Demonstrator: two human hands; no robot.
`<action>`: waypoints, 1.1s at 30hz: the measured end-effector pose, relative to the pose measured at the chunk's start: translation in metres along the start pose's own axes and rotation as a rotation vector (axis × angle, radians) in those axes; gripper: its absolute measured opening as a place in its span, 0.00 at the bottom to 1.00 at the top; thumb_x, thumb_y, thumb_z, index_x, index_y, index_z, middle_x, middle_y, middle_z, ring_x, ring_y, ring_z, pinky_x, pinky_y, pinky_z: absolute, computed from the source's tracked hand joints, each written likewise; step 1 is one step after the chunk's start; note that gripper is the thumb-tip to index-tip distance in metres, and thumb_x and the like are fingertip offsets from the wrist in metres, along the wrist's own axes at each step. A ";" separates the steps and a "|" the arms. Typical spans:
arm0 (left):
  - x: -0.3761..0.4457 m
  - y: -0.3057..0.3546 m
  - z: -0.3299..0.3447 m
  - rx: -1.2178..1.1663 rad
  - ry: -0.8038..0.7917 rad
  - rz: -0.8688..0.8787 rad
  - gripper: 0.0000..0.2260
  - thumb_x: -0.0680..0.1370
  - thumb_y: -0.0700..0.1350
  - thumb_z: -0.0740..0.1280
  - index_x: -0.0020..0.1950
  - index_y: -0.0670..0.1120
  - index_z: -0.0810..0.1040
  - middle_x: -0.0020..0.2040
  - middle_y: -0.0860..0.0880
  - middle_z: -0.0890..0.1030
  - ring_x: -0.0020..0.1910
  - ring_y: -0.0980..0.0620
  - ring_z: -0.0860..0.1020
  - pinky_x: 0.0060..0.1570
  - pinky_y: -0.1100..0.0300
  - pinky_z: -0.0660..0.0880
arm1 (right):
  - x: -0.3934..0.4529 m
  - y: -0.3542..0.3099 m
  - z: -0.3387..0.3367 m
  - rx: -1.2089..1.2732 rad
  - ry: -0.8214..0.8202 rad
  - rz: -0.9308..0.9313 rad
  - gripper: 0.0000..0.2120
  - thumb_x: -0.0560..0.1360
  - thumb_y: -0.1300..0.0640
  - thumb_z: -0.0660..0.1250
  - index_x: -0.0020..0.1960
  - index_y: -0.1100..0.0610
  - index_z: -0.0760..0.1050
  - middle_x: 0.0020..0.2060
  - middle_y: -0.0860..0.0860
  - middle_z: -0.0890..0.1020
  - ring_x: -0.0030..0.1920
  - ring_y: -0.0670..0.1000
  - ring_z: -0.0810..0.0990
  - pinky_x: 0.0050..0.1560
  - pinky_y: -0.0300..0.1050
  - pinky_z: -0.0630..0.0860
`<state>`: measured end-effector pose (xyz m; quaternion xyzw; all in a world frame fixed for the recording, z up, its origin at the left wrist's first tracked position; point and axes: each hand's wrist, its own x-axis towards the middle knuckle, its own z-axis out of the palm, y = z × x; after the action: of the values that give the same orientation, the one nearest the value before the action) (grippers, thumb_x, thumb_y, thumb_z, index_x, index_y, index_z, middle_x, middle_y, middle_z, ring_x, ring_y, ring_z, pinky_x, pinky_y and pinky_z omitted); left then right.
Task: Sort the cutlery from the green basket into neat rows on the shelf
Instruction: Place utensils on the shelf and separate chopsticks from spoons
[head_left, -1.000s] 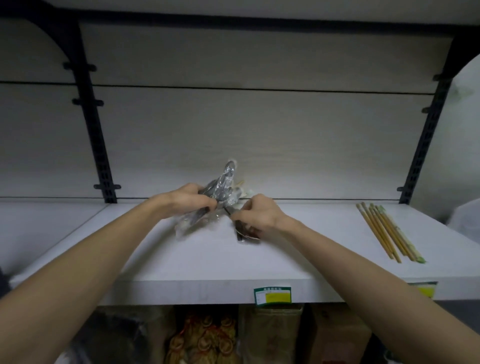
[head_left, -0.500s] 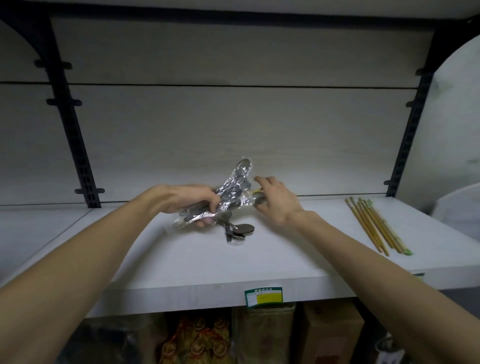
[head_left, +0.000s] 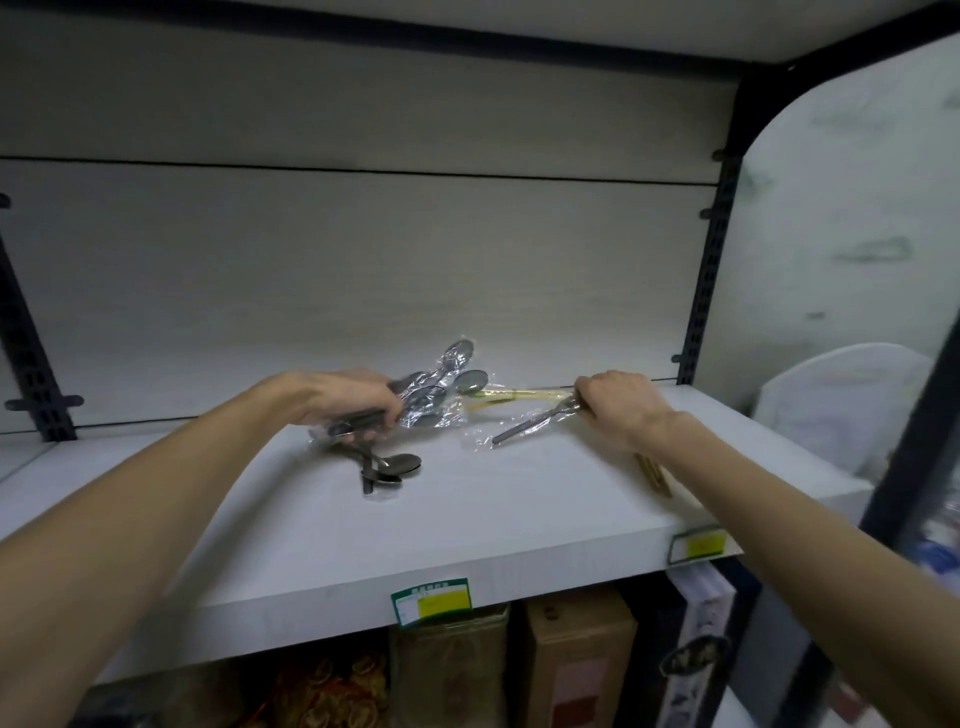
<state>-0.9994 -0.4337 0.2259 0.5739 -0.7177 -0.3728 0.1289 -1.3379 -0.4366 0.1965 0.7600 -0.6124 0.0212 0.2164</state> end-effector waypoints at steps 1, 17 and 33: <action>0.003 0.007 0.005 -0.014 0.021 0.016 0.16 0.66 0.42 0.68 0.52 0.38 0.77 0.33 0.42 0.76 0.27 0.49 0.72 0.27 0.61 0.66 | -0.004 0.003 0.000 0.019 -0.007 0.000 0.10 0.83 0.55 0.56 0.59 0.57 0.73 0.56 0.56 0.81 0.58 0.59 0.79 0.45 0.48 0.66; 0.042 0.036 0.035 -0.064 0.287 0.036 0.07 0.65 0.43 0.66 0.40 0.43 0.79 0.33 0.41 0.81 0.31 0.46 0.74 0.34 0.54 0.68 | -0.044 0.028 -0.006 0.545 -0.267 0.129 0.37 0.70 0.20 0.52 0.46 0.55 0.74 0.44 0.53 0.77 0.45 0.53 0.76 0.47 0.52 0.71; 0.063 0.083 0.071 0.049 0.343 0.081 0.05 0.72 0.43 0.65 0.41 0.44 0.80 0.38 0.40 0.86 0.29 0.48 0.79 0.28 0.63 0.68 | -0.069 0.099 0.025 0.587 0.179 0.442 0.19 0.76 0.48 0.67 0.36 0.63 0.80 0.25 0.50 0.75 0.28 0.53 0.73 0.33 0.45 0.74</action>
<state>-1.1229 -0.4586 0.2185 0.6025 -0.7166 -0.2465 0.2503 -1.4537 -0.3967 0.1834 0.6342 -0.7082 0.3086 0.0322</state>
